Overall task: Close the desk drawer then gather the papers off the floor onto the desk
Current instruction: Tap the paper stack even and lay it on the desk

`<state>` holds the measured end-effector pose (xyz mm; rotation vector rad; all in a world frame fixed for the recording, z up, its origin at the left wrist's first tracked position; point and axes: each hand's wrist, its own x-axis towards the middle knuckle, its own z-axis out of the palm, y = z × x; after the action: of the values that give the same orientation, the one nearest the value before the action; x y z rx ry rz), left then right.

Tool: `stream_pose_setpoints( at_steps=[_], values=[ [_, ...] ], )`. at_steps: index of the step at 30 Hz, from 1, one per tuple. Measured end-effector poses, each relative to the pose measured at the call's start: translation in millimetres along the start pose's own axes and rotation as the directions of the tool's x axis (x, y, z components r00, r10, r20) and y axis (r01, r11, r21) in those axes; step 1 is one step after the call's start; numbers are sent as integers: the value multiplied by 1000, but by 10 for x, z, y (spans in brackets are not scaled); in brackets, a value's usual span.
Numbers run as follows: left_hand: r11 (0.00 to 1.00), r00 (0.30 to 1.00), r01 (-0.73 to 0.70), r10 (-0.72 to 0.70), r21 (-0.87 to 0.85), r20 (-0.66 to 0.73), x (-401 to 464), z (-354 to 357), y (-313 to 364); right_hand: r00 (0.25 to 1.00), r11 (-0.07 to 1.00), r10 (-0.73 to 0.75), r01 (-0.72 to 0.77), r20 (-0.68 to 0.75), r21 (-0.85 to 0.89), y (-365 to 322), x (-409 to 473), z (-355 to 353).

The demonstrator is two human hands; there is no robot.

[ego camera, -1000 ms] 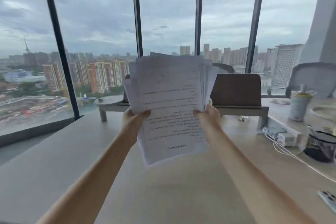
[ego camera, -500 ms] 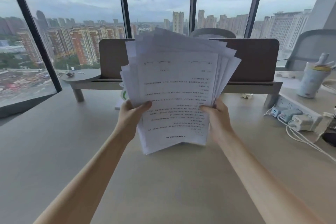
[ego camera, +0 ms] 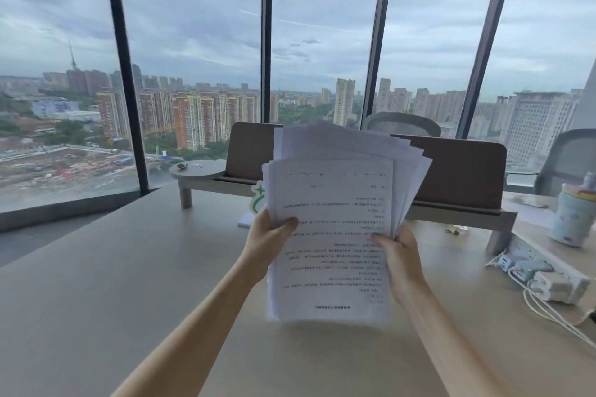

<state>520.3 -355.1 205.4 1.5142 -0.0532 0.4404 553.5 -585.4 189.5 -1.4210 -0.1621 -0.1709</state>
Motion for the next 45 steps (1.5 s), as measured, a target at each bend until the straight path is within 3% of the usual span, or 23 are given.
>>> stream_pose_setpoints(
  at_steps=[5, 21, 30, 37, 45],
  values=[
    [998, 1000, -27, 28, -48, 12, -186, -25, 97, 999, 998, -38, 37, 33, 45, -83, -199, -50],
    [995, 998, -50, 55, -91, 42, -393, 48, -96, 979, 975, -176, 188, 98, -122, -359, -270, -177],
    [998, 997, -56, 57, -7, 57, -391, 42, -377, 992, 984, -103, 112, 76, -136, 47, -265, -167],
    [1000, 995, -7, 9, 18, -95, -432, 107, -456, 991, 982, -130, 133, 31, -137, 151, -283, -34],
    [998, 989, -63, 64, 5, -131, -335, 71, -376, 984, 974, -177, 179, 30, -140, 47, -225, -26]
  ],
)
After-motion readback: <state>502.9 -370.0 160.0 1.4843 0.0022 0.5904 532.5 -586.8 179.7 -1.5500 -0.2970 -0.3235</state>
